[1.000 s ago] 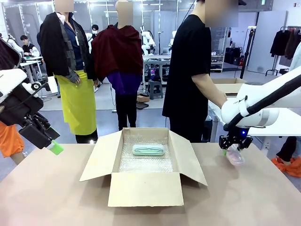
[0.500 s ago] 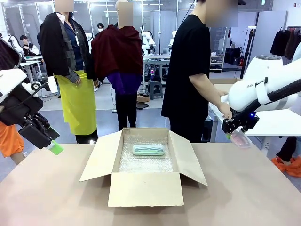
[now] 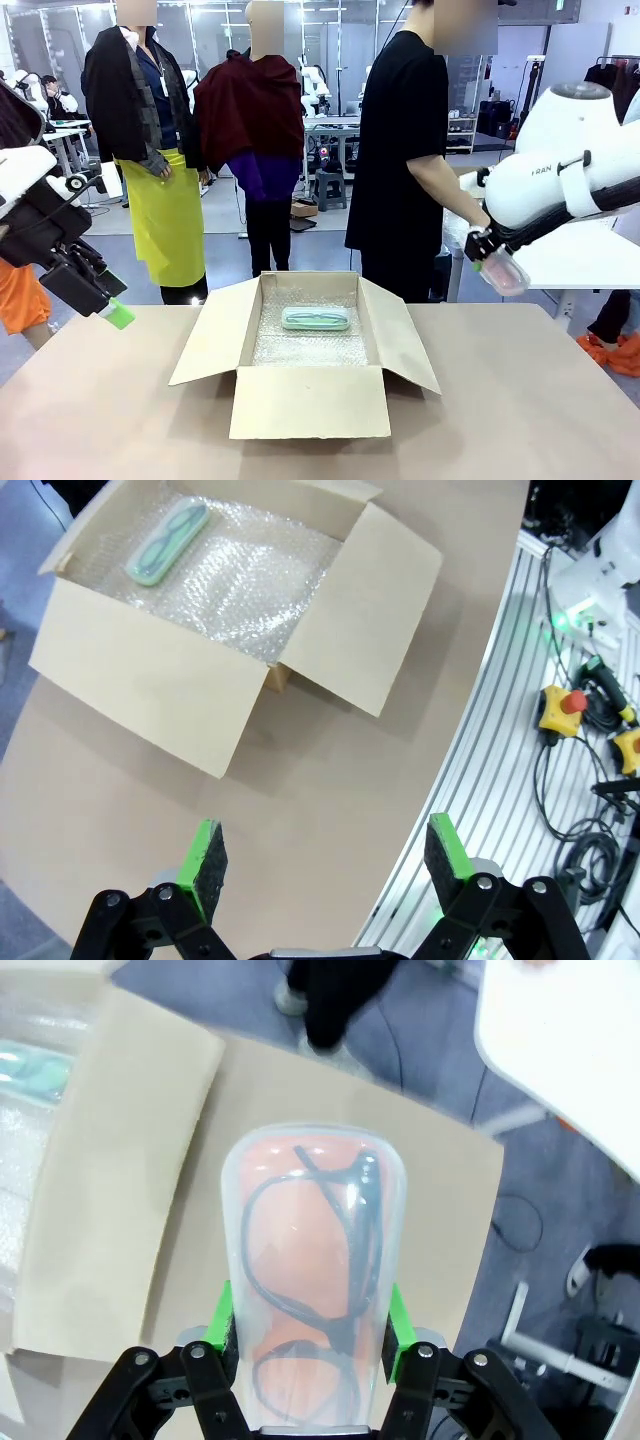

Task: Pack the glasses set securely to prepare it for shipping.
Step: Put the Glasses case from the right side of the table into the Package Box.

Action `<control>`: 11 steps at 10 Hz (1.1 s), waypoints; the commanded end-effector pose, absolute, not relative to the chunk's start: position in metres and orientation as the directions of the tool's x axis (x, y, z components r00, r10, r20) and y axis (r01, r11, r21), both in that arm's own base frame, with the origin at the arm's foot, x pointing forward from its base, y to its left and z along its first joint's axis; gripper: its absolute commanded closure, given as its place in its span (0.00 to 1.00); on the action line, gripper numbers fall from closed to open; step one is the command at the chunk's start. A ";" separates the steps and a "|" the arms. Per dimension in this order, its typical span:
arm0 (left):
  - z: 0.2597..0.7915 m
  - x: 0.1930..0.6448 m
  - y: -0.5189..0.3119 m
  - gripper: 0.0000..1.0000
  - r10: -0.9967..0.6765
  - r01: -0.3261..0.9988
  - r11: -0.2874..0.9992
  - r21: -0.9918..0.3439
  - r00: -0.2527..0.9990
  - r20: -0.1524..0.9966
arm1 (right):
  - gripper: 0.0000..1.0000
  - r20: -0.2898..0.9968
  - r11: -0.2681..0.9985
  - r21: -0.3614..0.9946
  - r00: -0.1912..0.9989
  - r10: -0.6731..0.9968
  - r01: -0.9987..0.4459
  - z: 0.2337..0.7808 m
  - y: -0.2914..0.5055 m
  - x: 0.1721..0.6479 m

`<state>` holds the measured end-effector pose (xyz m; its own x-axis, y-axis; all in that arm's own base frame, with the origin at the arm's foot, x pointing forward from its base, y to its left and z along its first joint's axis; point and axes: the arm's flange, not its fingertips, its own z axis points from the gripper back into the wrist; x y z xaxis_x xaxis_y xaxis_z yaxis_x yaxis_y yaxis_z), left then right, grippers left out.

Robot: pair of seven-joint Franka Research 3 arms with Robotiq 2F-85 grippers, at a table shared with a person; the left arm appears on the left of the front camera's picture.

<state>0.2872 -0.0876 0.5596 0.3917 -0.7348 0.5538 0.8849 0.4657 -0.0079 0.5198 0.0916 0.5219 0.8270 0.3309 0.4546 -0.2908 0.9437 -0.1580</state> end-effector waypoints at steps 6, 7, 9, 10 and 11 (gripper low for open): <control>0.560 0.287 -0.084 0.00 -0.744 0.894 0.448 -0.003 0.375 0.553 | 0.70 0.330 0.535 -0.219 0.454 0.828 -0.816 0.563 0.247 0.566; 0.560 0.287 -0.084 0.00 -0.744 0.894 0.448 -0.003 0.375 0.553 | 0.70 0.264 0.432 -0.203 0.376 0.888 -0.879 0.563 0.275 0.574; 0.560 0.287 -0.084 0.00 -0.744 0.894 0.448 -0.003 0.375 0.553 | 0.70 0.187 0.274 -0.179 0.241 0.952 -0.945 0.558 0.333 0.600; 0.560 0.287 -0.084 0.00 -0.744 0.894 0.448 -0.003 0.375 0.553 | 0.70 0.183 0.193 -0.156 0.164 0.969 -0.969 0.556 0.366 0.607; 0.560 0.287 -0.084 0.00 -0.744 0.894 0.448 -0.003 0.375 0.553 | 0.70 0.140 0.115 -0.128 0.097 0.985 -0.985 0.549 0.392 0.609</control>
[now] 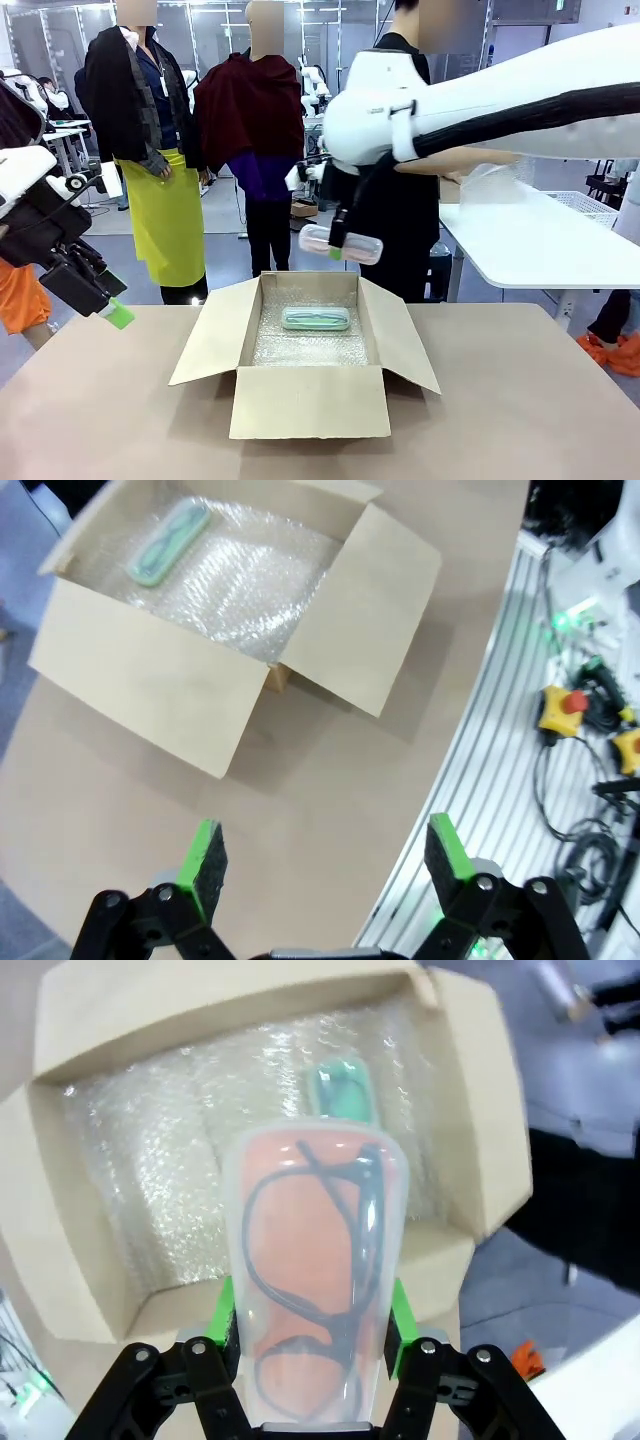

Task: Pack the glasses set securely to prepare it for shipping.
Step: Put the Glasses case from the right side of the table into the Package Box.

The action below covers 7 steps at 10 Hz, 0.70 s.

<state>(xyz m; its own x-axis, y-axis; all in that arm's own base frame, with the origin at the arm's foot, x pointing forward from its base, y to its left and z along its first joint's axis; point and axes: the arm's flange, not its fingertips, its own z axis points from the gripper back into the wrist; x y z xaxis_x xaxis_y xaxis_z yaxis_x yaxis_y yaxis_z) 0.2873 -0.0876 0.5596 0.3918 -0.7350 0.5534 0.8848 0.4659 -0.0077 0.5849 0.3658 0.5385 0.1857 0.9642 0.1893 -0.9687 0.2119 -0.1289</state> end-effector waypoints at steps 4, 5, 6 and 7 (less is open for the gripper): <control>0.560 0.287 -0.084 0.00 -0.744 0.894 0.448 -0.003 0.375 0.553 | 0.70 0.058 -0.023 -0.021 -0.024 0.998 -1.000 0.504 0.445 0.598; 0.560 0.287 -0.084 0.00 -0.744 0.894 0.448 -0.003 0.375 0.553 | 0.70 0.045 -0.026 -0.005 -0.026 0.999 -1.000 0.494 0.446 0.595; 0.560 0.287 -0.084 0.00 -0.744 0.894 0.448 -0.003 0.375 0.553 | 0.70 0.029 -0.016 -0.007 -0.016 0.999 -1.000 0.486 0.447 0.590; 0.560 0.287 -0.084 0.00 -0.744 0.894 0.448 -0.003 0.375 0.553 | 0.70 0.040 -0.011 0.019 -0.010 0.999 -1.000 0.474 0.445 0.588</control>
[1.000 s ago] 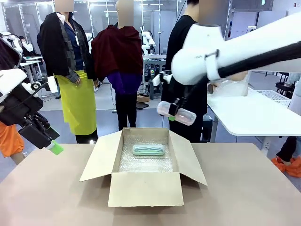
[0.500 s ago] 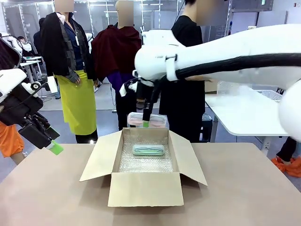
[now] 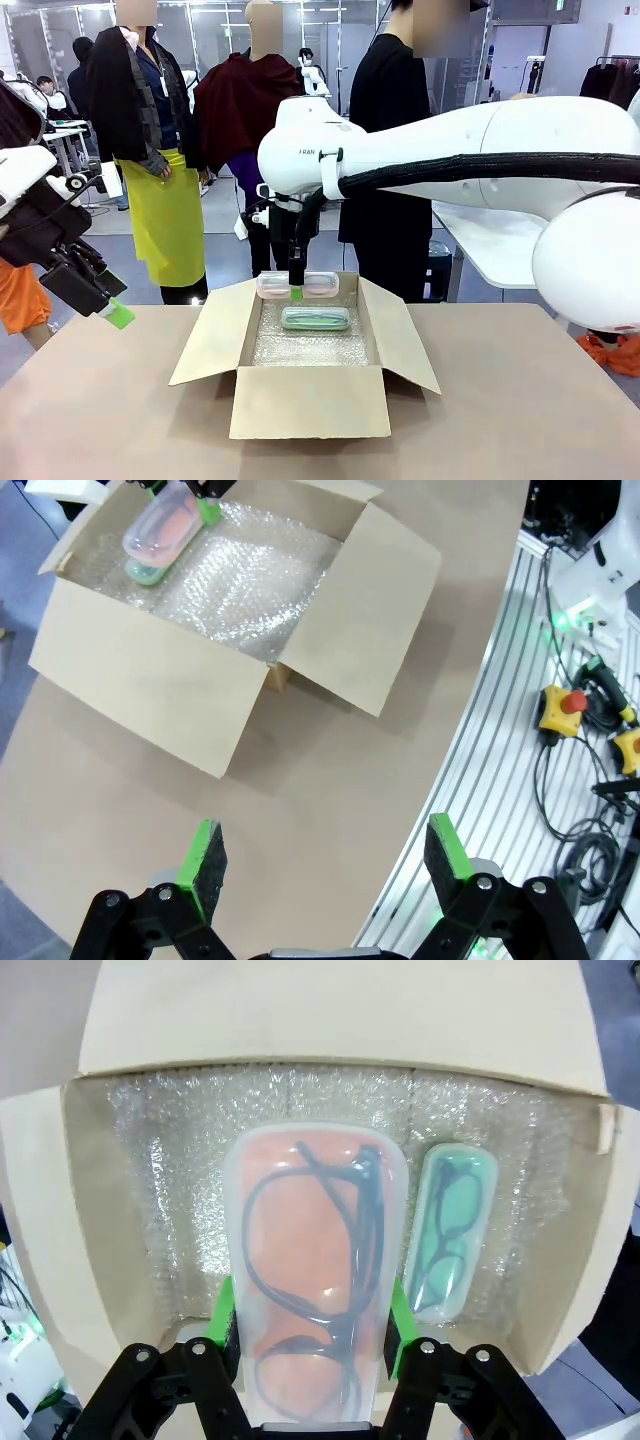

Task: Pack the glasses set securely to prepare it for shipping.
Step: Put the Glasses case from the right side of the table into the Package Box.

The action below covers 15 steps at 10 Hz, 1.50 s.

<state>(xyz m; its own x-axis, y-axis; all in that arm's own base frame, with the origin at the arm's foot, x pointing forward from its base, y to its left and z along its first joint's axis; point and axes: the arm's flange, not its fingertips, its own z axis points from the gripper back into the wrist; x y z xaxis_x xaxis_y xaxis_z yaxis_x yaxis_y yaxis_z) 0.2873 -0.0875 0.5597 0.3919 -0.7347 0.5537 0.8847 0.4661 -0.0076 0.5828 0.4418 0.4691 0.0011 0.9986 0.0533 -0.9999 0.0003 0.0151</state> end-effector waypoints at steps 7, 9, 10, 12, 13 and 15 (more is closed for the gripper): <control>0.560 0.287 -0.084 0.00 -0.744 0.894 0.448 -0.003 0.375 0.553 | 0.70 0.085 0.008 0.094 0.016 0.996 -0.996 0.375 0.420 0.587; 0.560 0.287 -0.084 0.00 -0.744 0.894 0.448 -0.003 0.375 0.553 | 0.70 0.061 0.010 0.118 0.017 0.998 -0.993 0.349 0.424 0.583; 0.560 0.287 -0.084 0.00 -0.744 0.894 0.448 -0.003 0.375 0.553 | 0.70 0.066 0.005 0.126 0.014 0.998 -0.992 0.344 0.426 0.583; 0.560 0.287 -0.084 0.00 -0.744 0.894 0.448 -0.003 0.375 0.553 | 0.30 0.073 0.007 0.139 0.017 0.997 -0.990 0.339 0.427 0.582; 0.560 0.287 -0.084 0.00 -0.744 0.894 0.448 -0.003 0.375 0.553 | 0.12 0.078 0.007 0.142 0.018 0.997 -0.990 0.339 0.428 0.580; 0.560 0.287 -0.084 0.00 -0.744 0.894 0.448 -0.003 0.375 0.553 | 0.00 0.072 0.007 0.134 0.017 0.997 -0.991 0.343 0.429 0.579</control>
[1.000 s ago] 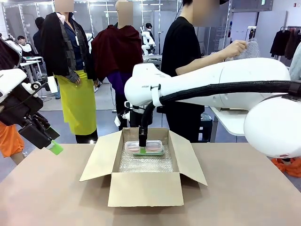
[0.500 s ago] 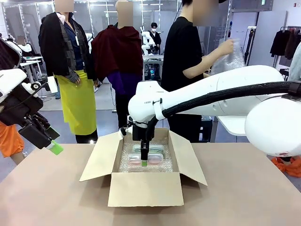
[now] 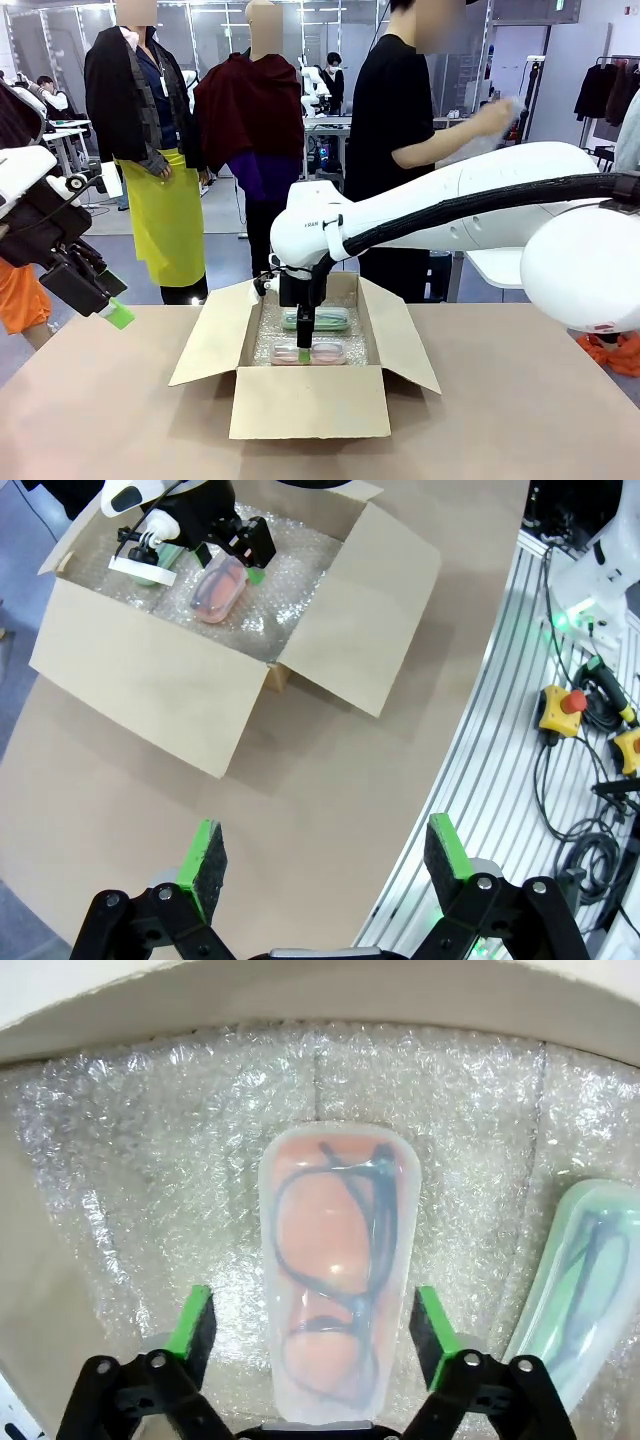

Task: Pack the glasses set securely to prepare it for shipping.
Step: Put the Glasses case from the right side of the table into the Package Box, then position the Package Box on the left side of the table.

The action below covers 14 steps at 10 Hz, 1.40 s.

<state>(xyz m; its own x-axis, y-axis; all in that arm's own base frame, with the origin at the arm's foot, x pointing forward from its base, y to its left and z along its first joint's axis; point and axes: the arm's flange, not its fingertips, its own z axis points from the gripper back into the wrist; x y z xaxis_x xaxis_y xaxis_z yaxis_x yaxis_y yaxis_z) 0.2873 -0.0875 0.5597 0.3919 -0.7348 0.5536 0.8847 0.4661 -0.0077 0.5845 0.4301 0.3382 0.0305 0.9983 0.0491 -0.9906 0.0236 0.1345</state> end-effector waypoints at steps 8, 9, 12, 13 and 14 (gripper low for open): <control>0.560 0.287 -0.084 0.00 -0.744 0.894 0.448 -0.003 0.375 0.553 | 0.00 0.052 0.025 0.130 0.032 0.998 -0.991 0.342 0.430 0.585; 0.560 0.287 -0.084 0.00 -0.744 0.894 0.448 -0.003 0.375 0.553 | 0.00 0.052 0.025 0.130 0.032 0.998 -0.991 0.342 0.430 0.585; 0.560 0.287 -0.084 0.00 -0.744 0.894 0.448 -0.003 0.375 0.553 | 0.00 0.052 0.025 0.130 0.032 0.998 -0.991 0.342 0.430 0.585; 0.560 0.287 -0.084 0.00 -0.744 0.894 0.448 -0.003 0.375 0.553 | 0.00 0.052 0.025 0.130 0.032 0.998 -0.991 0.342 0.430 0.585; 0.560 0.287 -0.084 0.00 -0.744 0.894 0.448 -0.003 0.375 0.553 | 0.00 0.052 0.025 0.130 0.032 0.998 -0.991 0.342 0.430 0.585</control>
